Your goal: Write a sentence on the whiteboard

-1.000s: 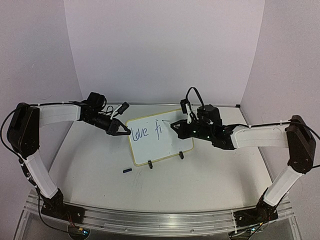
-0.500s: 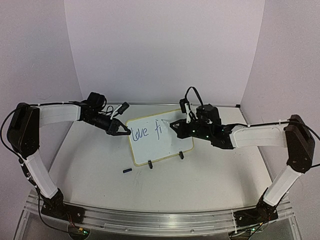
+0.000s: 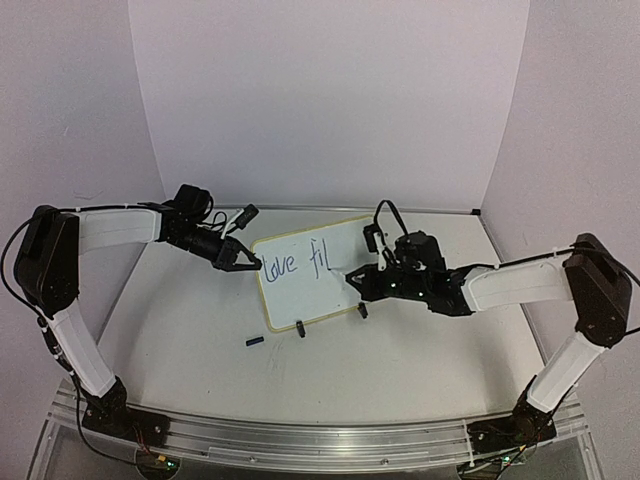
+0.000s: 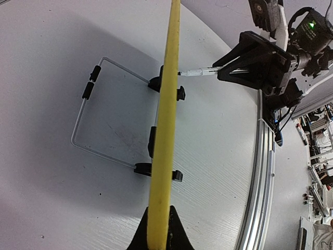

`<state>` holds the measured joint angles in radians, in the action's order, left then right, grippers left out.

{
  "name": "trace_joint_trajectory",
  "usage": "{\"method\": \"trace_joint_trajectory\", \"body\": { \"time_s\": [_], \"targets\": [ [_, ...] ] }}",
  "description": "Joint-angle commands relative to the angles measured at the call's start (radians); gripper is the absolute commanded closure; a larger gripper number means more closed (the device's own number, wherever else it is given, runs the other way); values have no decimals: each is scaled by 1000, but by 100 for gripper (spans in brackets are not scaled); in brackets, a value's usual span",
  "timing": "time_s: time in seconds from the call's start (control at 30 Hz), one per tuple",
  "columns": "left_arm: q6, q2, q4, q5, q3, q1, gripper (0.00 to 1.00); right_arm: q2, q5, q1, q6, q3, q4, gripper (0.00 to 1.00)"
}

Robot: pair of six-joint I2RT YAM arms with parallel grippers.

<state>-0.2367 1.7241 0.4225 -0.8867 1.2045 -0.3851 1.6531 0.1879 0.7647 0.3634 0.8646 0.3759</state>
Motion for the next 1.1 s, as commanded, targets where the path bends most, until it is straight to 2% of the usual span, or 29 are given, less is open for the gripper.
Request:
{"method": "trace_joint_trajectory", "body": {
  "time_s": [0.0,0.2,0.47,1.07],
  "targets": [
    [-55,14,12,55,30,-8,100,-83,-50,-3,-3,11,5,100],
    [-56,12,12,57,32,-8,100,-117,-79,-4,-54,85,-26,100],
    [-58,10,13,58,30,-8,100,-54,-88,-4,-98,160,-45,100],
    [-58,16,13,57,34,-8,100,-5,-113,-5,-97,157,-46,100]
  ]
}}
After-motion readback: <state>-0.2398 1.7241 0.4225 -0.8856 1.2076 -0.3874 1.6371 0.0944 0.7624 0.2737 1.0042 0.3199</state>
